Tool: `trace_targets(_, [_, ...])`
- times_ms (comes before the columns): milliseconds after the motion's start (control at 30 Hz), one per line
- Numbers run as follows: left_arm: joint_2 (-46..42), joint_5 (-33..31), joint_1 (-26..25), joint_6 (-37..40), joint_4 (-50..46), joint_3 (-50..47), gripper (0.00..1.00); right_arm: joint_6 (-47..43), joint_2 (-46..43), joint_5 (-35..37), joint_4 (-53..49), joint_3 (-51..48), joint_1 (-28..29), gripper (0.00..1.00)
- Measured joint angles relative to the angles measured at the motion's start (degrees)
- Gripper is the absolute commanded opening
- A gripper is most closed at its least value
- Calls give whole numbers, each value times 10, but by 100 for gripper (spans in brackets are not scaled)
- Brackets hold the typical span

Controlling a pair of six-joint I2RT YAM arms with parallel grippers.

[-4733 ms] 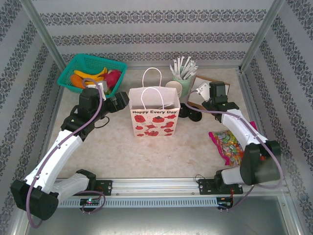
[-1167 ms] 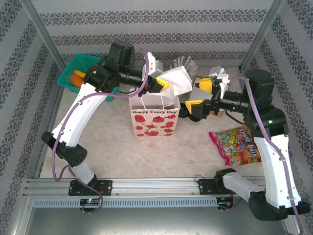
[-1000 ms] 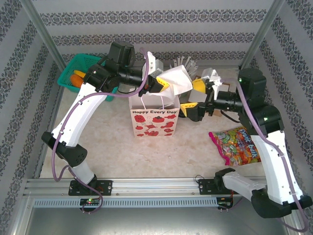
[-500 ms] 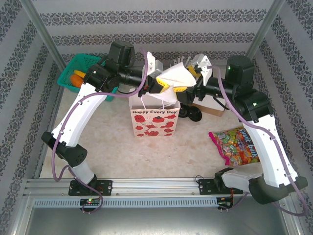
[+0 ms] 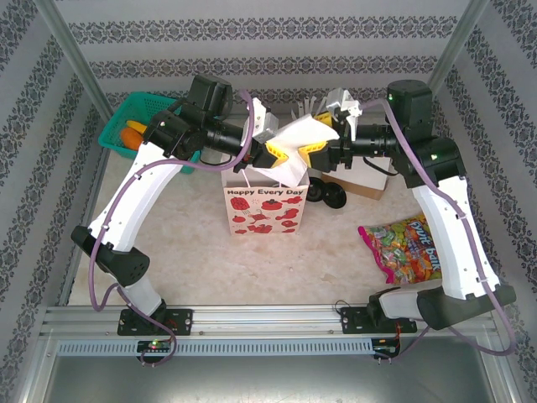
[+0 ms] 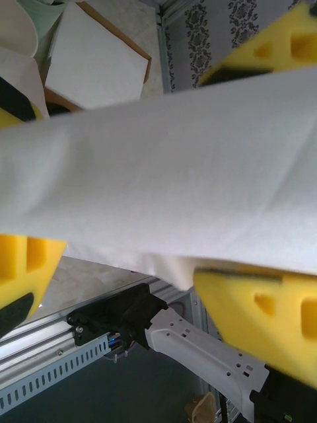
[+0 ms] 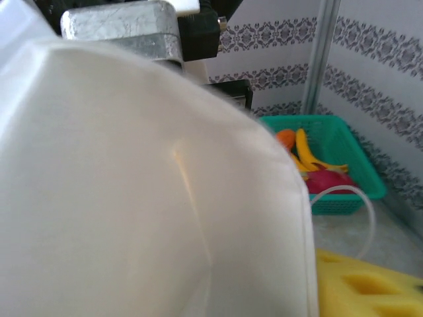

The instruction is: Pack the takeout coffee

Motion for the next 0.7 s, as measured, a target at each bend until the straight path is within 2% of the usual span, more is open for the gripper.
trace_targets(100, [0,-2,0,0,0,0,1,-1,0,-7,-2,0,0,8])
trace_targets(133, [0,-3,0,0,0,0,5,-2,0,-8,-3,0,0,0])
trace_targets(300, [-2,-18,0,-1,3,-7,20,5,-7,-8,-3,0,-8,0])
trace_targets(333, [-5,-24,0,-1,3,-15,27,8,-11,-7,-2,0,-8,0])
trace_targets(400, [-17,-34,2,-5,10,-44,56,13,-17,-1,0,0,-8,0])
trace_targets(533, [-84,-88,19,-59,83,-178,83,12,-30,30,1,0,-7,0])
trace_targets(633, [-141,-165,26,-114,145,-266,86,6,-29,59,0,2,-7,0])
trace_targets(700, [-161,-218,27,-138,166,-288,86,-2,-27,83,-1,5,-8,0])
